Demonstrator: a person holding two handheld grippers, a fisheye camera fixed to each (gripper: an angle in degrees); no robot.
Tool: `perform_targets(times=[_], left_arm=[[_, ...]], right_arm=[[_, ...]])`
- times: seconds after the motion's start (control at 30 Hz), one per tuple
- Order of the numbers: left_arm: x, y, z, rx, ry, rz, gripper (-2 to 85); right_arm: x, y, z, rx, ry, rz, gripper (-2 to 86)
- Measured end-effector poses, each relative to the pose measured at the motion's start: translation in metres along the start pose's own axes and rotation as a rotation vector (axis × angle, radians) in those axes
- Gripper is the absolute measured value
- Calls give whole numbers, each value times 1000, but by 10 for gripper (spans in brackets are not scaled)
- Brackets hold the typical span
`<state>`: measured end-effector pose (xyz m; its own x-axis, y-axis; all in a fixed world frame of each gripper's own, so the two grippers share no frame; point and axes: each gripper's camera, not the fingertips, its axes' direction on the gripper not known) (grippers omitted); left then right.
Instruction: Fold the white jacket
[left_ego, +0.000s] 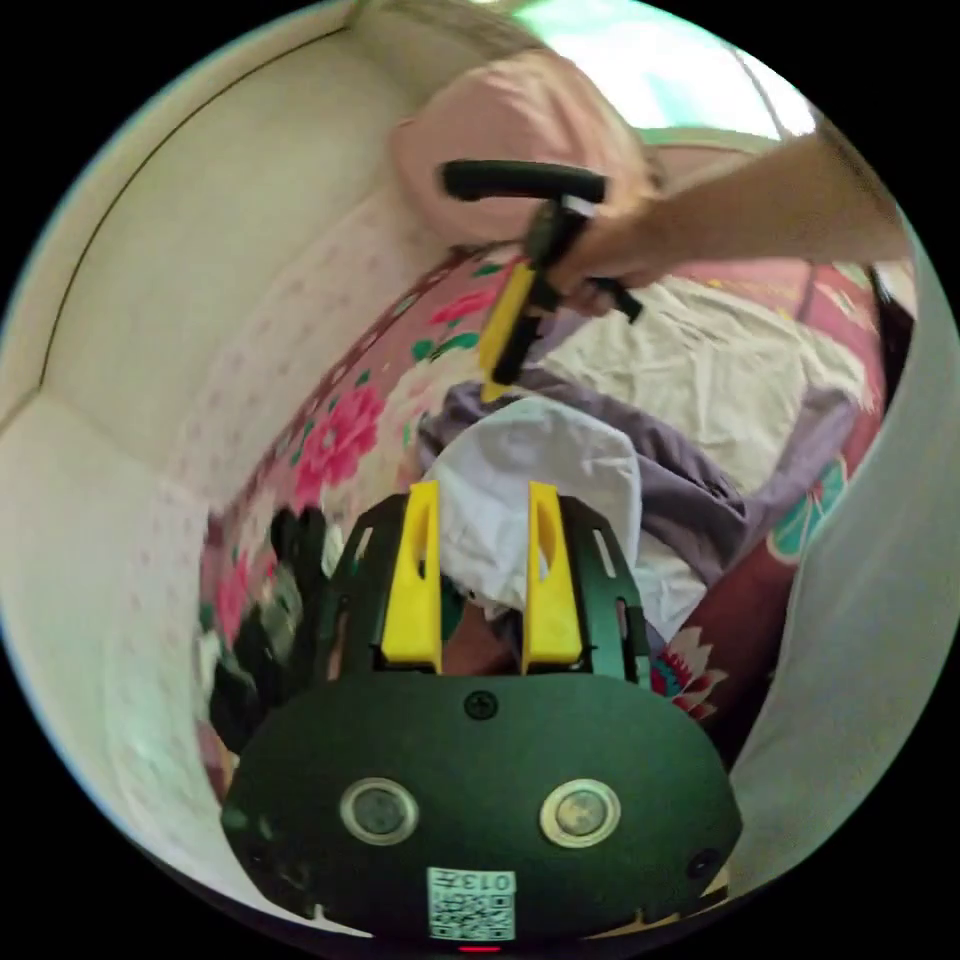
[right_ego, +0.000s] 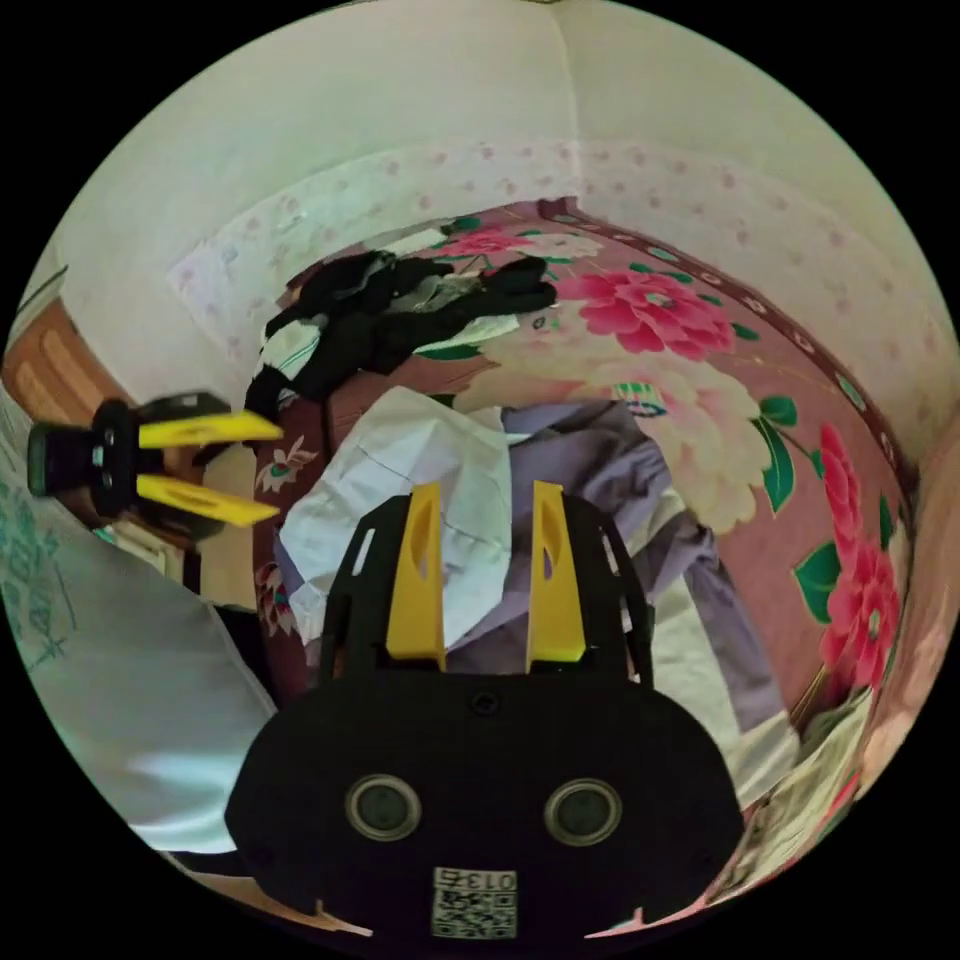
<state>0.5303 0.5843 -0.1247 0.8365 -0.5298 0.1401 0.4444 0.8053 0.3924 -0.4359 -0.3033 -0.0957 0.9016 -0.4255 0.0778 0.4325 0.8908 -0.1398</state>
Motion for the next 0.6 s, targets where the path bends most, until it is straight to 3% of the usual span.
perform_targets(times=[0.03,0.1,0.23,0.37,0.43,0.53,0.6], left_arm=[[-14,11,5,-18,22,-103,178],[-49,50,47,-179,267,-344,189],[-57,70,97,-218,602,-484,193],[-44,27,109,-148,576,-299,190],[-41,9,114,-143,516,-212,171],[-27,-9,156,-293,811,-52,111],[-32,-9,159,-274,956,-30,81]], right_arm=[[-4,-6,8,-22,-3,-32,127],[-14,-18,43,-155,-20,-131,87],[-5,-15,62,-269,123,-164,21],[52,2,11,-59,-129,18,13],[82,18,3,-44,-184,104,12],[147,57,15,-29,-338,373,14],[201,102,45,-99,-467,703,18]])
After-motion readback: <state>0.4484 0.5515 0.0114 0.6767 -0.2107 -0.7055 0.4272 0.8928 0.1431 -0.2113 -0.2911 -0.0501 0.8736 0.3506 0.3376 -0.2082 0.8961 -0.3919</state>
